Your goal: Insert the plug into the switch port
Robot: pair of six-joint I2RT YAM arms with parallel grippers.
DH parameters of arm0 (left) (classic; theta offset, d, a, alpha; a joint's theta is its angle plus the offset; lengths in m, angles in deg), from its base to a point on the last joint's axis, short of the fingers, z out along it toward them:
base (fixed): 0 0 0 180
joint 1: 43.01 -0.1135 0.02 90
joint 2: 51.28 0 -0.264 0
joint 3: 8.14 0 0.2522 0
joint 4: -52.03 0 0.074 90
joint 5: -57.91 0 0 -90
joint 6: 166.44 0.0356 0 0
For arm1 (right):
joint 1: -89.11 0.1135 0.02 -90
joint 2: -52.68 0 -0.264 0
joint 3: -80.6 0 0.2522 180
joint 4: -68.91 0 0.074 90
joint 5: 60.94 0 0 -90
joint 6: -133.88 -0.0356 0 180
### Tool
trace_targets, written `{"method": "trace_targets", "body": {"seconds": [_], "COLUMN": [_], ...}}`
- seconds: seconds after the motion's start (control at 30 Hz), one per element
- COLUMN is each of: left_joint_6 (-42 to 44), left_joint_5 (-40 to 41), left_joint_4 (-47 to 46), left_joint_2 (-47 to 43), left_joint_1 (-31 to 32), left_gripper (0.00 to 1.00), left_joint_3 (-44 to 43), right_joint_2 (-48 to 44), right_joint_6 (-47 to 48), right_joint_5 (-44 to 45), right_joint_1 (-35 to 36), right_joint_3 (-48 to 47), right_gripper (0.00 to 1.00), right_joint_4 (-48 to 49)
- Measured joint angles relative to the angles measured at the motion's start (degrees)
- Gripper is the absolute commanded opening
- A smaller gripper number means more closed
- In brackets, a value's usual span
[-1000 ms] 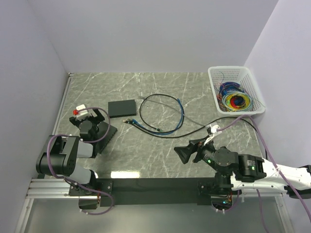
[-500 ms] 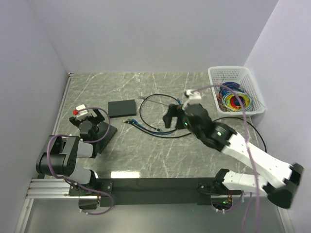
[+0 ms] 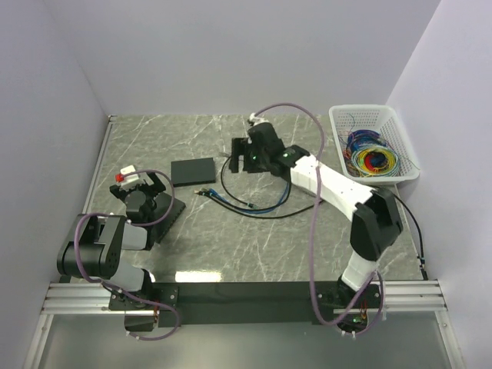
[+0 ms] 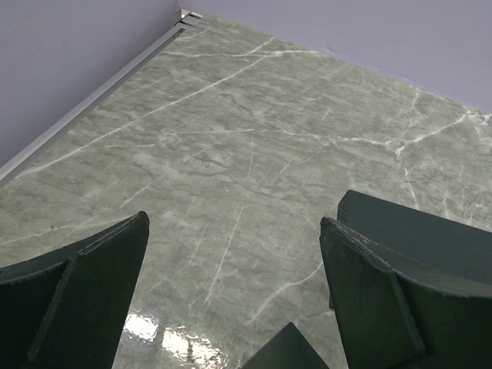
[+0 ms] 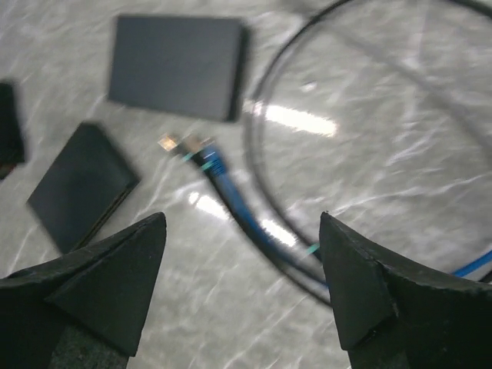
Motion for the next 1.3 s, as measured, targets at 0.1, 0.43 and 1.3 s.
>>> {"method": "trace_targets", "body": {"seconds": [0.1,0.43,1.3], "left_joint_6": [0.0,0.0,0.0], "left_joint_5": [0.0,0.0,0.0], "left_joint_4": [0.0,0.0,0.02], "left_joint_2": [0.0,0.0,0.0], "left_joint_1": [0.0,0.0,0.0], "left_gripper": [0.99,0.99,0.99], "left_joint_3": [0.0,0.0,0.0], "right_joint_2": [3.93,14.27,26.84], "right_joint_6": [-0.2,0.22,1.79], "right_joint_5": [-1.55,3.56,7.76], "right_joint_1": [-5.64,-14.19,-18.75], "right_joint_3": [-1.2,-7.45,-14.88], "right_gripper": [0.83,0.8,0.52], "right_joint_4": [0.28,-0.76,-3.93]}}
